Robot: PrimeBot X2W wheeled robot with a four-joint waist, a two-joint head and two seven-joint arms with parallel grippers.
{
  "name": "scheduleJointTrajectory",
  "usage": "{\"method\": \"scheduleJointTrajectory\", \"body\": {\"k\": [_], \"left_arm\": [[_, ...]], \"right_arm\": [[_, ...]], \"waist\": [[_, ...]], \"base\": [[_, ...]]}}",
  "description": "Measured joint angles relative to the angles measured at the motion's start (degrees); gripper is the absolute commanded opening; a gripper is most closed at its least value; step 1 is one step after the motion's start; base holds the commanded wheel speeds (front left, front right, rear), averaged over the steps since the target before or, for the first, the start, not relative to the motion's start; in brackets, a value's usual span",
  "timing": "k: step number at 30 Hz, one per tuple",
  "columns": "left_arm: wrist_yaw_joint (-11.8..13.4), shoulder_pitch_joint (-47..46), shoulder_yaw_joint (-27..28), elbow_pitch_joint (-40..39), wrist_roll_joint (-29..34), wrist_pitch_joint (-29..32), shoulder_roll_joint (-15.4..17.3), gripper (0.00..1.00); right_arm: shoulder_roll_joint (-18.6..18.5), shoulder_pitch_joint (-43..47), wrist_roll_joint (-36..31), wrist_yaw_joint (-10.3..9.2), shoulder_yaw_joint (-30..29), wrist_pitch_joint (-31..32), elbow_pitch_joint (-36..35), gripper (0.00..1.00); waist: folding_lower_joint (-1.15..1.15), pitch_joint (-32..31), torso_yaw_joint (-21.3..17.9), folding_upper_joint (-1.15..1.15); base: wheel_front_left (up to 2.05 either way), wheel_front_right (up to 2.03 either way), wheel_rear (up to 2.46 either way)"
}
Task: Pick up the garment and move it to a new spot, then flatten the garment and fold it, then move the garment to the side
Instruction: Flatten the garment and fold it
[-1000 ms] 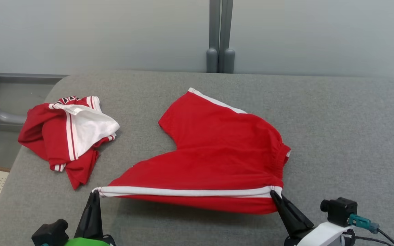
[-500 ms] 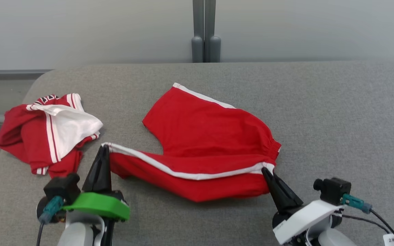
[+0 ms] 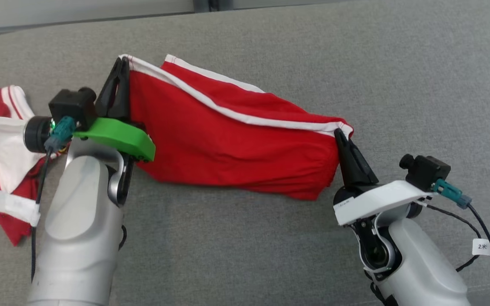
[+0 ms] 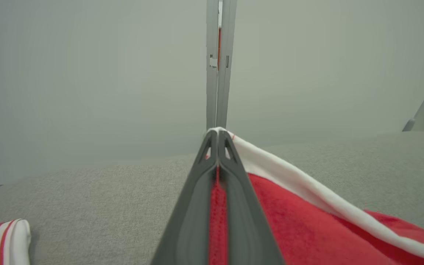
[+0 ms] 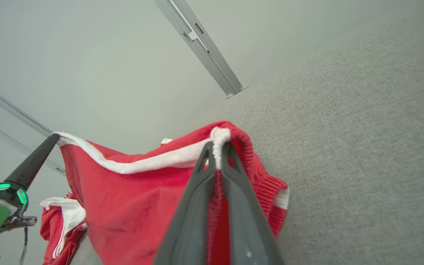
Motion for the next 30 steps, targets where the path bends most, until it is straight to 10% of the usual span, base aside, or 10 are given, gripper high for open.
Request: {"method": "scheduleJointTrajectory", "body": {"k": [21,22,23,24,30], "left_arm": [[4.3,-16.9,-2.1,21.7,6.8,0.0,2.2,0.03],[4.6,-17.0,-2.1,22.1,6.8,0.0,2.2,0.31],[4.7,-17.0,-2.1,22.3,6.8,0.0,2.1,0.82],[4.8,-17.0,-2.2,22.4,6.8,0.0,2.1,1.0],[6.0,-15.6,-2.9,22.5,6.8,0.0,1.3,1.0]], "right_arm": [[1.0,-3.1,-1.3,0.01,0.5,0.0,-2.5,0.03],[1.1,-3.1,-2.0,0.0,0.5,0.0,-2.8,0.53],[1.1,-3.1,-2.6,0.01,0.2,0.0,-3.0,0.9],[1.1,-3.1,-3.6,0.01,0.1,0.0,-3.1,1.0],[1.1,-1.4,-11.6,0.01,-4.3,0.0,-4.5,1.0]], "waist": [[0.01,11.8,-10.1,0.0],[0.01,11.7,-10.1,0.0],[0.01,11.5,-10.1,0.0],[0.01,11.4,-10.1,0.0],[0.01,9.0,-9.0,0.0]], "base": [[0.0,0.0,0.0],[0.0,0.0,0.0],[0.0,0.0,0.0],[0.0,0.0,0.0],[0.0,0.0,0.0]]}}
